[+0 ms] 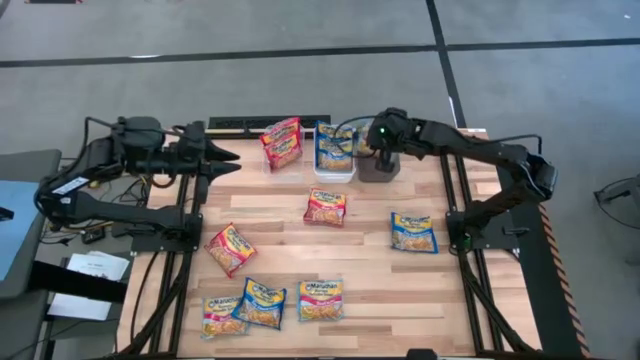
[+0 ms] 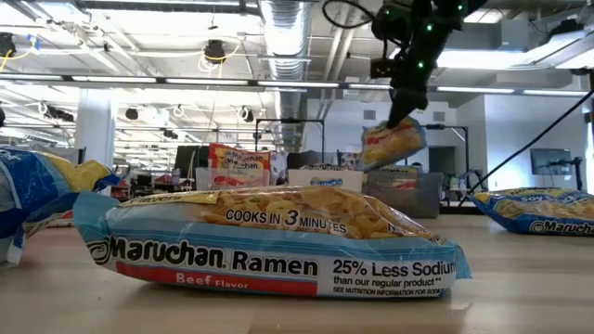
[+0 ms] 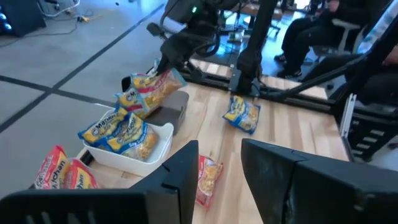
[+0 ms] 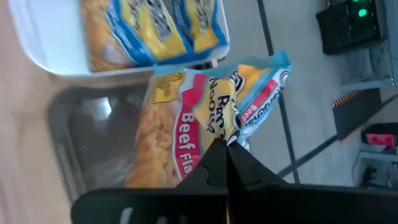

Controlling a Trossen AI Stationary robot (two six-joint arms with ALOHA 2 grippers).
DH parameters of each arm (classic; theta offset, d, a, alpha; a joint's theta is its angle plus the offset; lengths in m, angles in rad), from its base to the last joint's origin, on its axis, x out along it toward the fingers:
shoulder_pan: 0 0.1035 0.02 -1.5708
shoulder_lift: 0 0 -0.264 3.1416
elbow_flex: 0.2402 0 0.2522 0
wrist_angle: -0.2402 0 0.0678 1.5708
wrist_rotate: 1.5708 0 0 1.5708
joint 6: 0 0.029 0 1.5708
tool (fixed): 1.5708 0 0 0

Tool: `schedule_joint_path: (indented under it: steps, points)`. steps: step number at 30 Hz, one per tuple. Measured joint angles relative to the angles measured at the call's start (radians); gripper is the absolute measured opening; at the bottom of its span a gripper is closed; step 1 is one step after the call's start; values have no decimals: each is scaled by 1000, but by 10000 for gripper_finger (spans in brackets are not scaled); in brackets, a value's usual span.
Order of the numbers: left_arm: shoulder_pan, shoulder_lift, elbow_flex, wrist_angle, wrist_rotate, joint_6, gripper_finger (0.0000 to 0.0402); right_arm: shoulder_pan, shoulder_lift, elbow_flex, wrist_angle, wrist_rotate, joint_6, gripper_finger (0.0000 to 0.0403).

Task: Sort Maruchan noodles
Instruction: Put the light blue noodle pack into the black bin

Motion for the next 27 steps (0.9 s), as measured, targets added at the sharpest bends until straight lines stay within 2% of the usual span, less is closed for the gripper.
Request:
schedule_joint_path:
  steps: [8,16,27]
  points:
    - [0,-17,0,-3,0,-6,110,-53,32,-40,4,-4,-58,3]
    - [0,-9,0,-28,0,-4,110,-56,113,-39,112,-3,-105,3]
    - [0,-9,-1,-44,1,-9,110,-55,225,-38,122,88,-190,9]
